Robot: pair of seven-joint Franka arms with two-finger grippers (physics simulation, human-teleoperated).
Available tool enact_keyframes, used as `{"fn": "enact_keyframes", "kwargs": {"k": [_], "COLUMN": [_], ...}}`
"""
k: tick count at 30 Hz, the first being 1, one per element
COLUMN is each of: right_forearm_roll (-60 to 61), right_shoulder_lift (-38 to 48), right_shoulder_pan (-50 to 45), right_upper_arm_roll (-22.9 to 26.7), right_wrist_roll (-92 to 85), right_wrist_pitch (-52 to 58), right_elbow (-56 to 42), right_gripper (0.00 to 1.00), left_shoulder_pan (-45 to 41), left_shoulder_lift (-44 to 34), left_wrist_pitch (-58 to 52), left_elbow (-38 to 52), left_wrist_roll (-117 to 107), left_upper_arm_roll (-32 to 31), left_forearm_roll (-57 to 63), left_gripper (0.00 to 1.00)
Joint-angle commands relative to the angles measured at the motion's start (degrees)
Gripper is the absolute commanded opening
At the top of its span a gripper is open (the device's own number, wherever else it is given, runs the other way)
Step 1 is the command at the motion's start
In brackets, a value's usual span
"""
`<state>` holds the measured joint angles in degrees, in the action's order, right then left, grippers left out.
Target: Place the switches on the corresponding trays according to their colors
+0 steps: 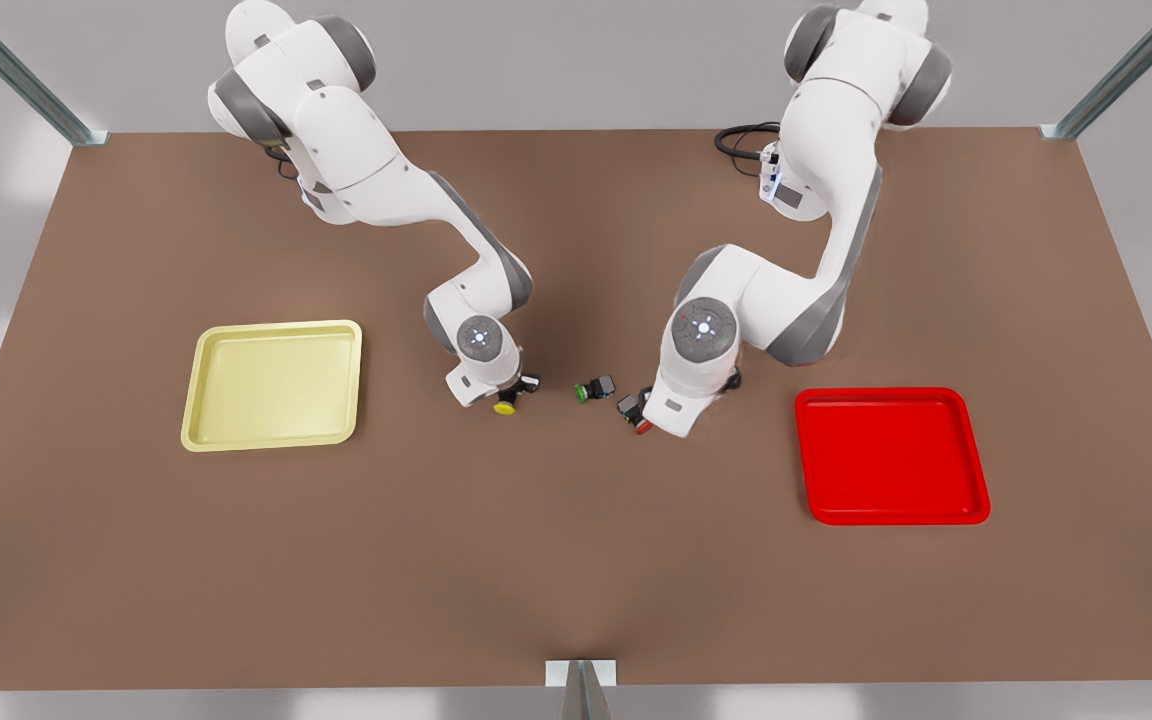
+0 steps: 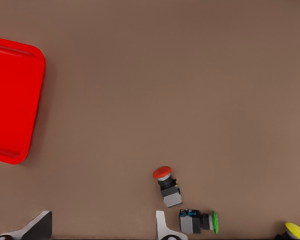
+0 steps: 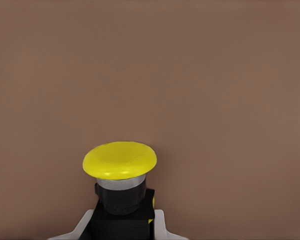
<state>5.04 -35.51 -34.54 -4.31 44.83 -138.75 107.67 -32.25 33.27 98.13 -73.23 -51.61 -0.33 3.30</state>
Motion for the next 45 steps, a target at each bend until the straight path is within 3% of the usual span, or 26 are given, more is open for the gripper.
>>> {"fn": "enact_keyframes", "kwargs": {"k": [1, 5, 8, 11, 13, 16, 17, 18, 19, 20, 26, 27, 30, 32, 35, 45], "right_forearm_roll": [-0.12, -0.12, -0.21, -0.29, -0.56, -3.89, -5.39, -5.91, -6.45, -6.45, -6.45, -6.27, -6.53, -11.36, -11.46, -12.16], "right_shoulder_lift": [0.0, 1.75, 9.93, 14.94, 18.36, 24.26, 24.61, 24.17, 23.73, 23.73, 23.99, 23.91, 22.85, 22.76, 25.93, 24.87], "right_shoulder_pan": [0.0, 1.75, 14.06, 26.27, 32.34, 39.99, 42.62, 44.73, 45.09, 44.91, 44.47, 44.12, 43.25, 38.94, 38.94, 38.85], "right_upper_arm_roll": [0.0, -0.08, -0.08, -0.08, -0.08, -0.26, -0.35, -0.35, -0.35, -0.35, -0.52, -1.14, -9.05, -9.05, -9.05, -9.14], "right_wrist_roll": [0.09, 0.0, -12.12, -28.56, -36.47, -45.26, -48.86, -53.07, -53.79, -53.44, -53.53, -53.09, -38.32, -38.41, -38.59, -38.32], "right_wrist_pitch": [0.06, 1.99, 10.6, 13.68, 13.77, 13.15, 12.98, 12.89, 11.74, 11.92, 12.97, 18.59, 44.6, 56.48, 57.1, 57.18], "right_elbow": [0.0, -0.35, 1.05, 5.97, 10.36, 18.45, 19.24, 19.16, 19.07, 19.07, 18.28, 14.42, -12.73, -29.35, -29.45, -29.53], "right_gripper": [0.52, 0.52, 0.52, 0.52, 0.52, 0.52, 0.54, 0.72, 1.0, 1.0, 1.0, 1.0, 1.0, 1.0, 1.0, 1.0], "left_shoulder_pan": [-0.09, -1.41, -3.43, -4.58, -3.26, -3.17, -3.43, -3.7, -5.27, -13.09, -20.48, -22.68, -24.88, -25.84, -25.58, -27.34], "left_shoulder_lift": [0.39, 8.57, 12.52, 8.93, 0.93, -0.31, 0.31, 0.74, 1.01, 1.01, 3.12, 4.09, 4.61, 4.79, 5.14, 5.49], "left_wrist_pitch": [0.14, 6.99, 13.67, 21.4, 29.67, 30.19, 32.21, 34.84, 35.2, 35.12, 35.2, 36.35, 36.7, 37.75, 39.34, 45.93], "left_elbow": [0.11, -0.51, -1.21, -10.69, -24.59, -26.96, -26.96, -27.31, -27.58, -27.84, -27.32, -27.23, -27.05, -27.58, -27.84, -33.12], "left_wrist_roll": [-1.56, -2.8, -5.52, -7.19, -6.66, -7.45, -7.98, -10.61, -11.06, -10.71, -10.44, -10.79, -10.97, -11.15, -11.5, -12.64], "left_upper_arm_roll": [-0.02, -0.02, -0.02, -0.02, -0.02, 0.07, 0.07, 0.07, 0.76, 9.9, 16.85, 18.7, 19.93, 19.84, 19.84, 19.84], "left_forearm_roll": [-0.22, -0.31, -2.59, -7.07, -13.58, -19.64, -20.26, -20.26, -20.17, -19.91, -17.18, -17.18, -17.36, -18.77, -20.61, -21.49], "left_gripper": [1.0, 1.0, 1.0, 1.0, 1.0, 1.0, 1.0, 1.0, 1.0, 1.0, 1.0, 1.0, 1.0, 1.0, 1.0, 0.99]}}
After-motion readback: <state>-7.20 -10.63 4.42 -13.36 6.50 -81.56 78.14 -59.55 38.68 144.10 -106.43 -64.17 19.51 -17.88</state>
